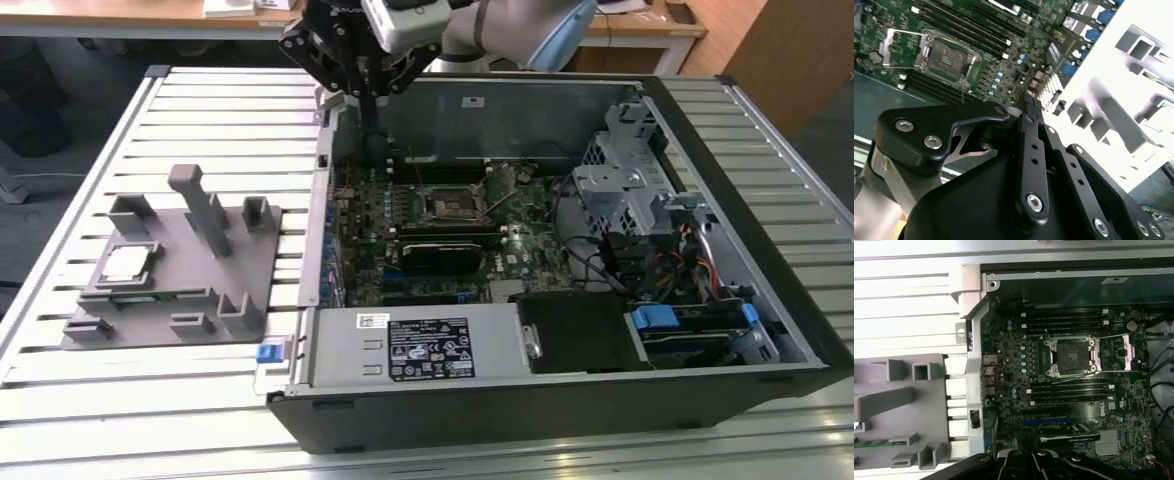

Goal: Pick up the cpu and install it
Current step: 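Reach for the cpu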

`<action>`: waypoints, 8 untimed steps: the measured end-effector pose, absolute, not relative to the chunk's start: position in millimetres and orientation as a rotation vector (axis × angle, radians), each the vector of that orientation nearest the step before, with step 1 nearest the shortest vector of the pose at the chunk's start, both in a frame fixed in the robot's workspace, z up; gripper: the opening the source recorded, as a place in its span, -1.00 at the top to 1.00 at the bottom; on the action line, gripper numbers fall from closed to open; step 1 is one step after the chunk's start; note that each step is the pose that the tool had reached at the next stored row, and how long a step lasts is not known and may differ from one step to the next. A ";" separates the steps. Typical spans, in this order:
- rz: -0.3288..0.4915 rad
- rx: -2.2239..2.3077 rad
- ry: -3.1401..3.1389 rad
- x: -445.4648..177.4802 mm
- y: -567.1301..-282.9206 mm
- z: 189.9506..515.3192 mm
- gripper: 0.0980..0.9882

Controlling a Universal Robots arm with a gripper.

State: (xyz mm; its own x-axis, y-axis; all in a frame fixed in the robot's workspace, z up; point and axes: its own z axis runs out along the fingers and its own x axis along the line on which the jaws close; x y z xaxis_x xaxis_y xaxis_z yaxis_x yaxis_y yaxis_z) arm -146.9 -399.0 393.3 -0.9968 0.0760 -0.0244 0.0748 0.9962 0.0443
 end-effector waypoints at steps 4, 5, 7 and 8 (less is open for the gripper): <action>0.068 0.118 3.112 -165.1 -399.0 393.1 0.98; 0.068 0.118 3.112 -169.6 -398.9 393.1 0.98; 0.067 0.118 3.113 -178.9 -398.9 393.0 0.98; 0.068 0.118 3.113 -183.4 -398.9 392.9 0.98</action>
State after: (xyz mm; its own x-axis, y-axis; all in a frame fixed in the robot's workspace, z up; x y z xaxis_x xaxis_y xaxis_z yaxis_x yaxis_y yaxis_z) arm -183.4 -398.9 392.9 -0.9968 0.0762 -0.0244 0.0750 0.9962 0.0443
